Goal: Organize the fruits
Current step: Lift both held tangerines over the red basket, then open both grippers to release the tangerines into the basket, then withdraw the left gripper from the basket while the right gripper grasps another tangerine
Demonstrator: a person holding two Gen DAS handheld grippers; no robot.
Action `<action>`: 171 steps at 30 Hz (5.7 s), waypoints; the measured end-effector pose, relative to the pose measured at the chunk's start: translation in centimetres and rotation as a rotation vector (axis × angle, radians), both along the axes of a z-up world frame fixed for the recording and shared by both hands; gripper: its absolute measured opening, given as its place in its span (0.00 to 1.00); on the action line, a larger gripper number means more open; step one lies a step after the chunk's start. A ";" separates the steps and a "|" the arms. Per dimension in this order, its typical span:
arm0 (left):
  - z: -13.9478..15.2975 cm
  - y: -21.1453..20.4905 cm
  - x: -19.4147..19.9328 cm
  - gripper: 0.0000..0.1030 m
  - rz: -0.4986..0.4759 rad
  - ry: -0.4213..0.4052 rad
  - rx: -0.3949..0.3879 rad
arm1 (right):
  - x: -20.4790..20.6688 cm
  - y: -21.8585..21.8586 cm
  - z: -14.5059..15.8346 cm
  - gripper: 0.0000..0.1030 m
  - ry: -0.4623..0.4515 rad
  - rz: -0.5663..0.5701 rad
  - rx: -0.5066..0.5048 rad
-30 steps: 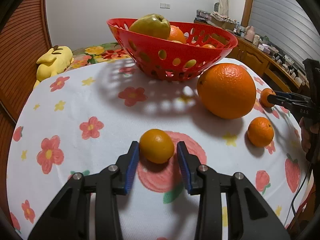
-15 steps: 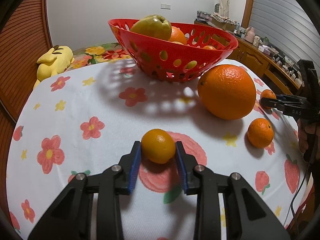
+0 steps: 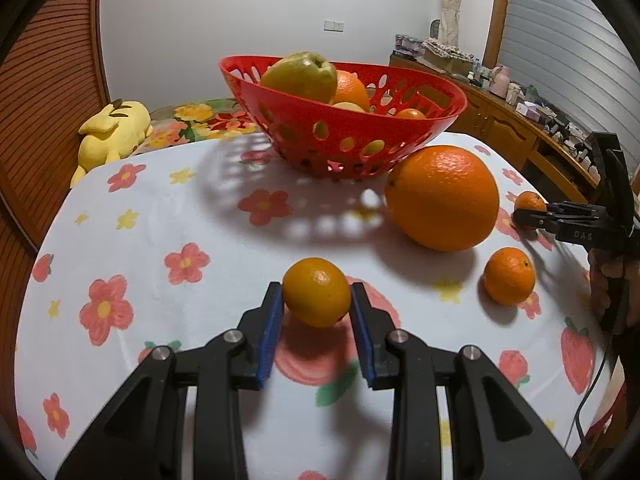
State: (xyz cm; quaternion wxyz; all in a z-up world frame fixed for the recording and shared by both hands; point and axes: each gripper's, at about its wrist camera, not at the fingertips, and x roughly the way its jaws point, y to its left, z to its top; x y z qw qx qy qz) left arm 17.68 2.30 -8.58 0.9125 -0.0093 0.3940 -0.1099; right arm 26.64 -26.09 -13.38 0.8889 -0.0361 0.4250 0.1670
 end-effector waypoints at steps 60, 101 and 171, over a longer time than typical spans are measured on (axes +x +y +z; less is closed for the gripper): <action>8.6 -0.8 3.0 0.31 -0.031 -0.161 -0.074 | 1.2 10.2 10.8 0.45 -0.238 0.274 0.020; 9.3 -4.8 12.4 0.31 -0.087 -0.138 -0.027 | 6.3 9.6 10.2 0.48 -0.228 0.298 0.015; 3.6 -2.9 0.2 0.55 -0.092 -0.019 -0.031 | -6.3 9.3 2.1 0.53 -0.044 0.184 0.101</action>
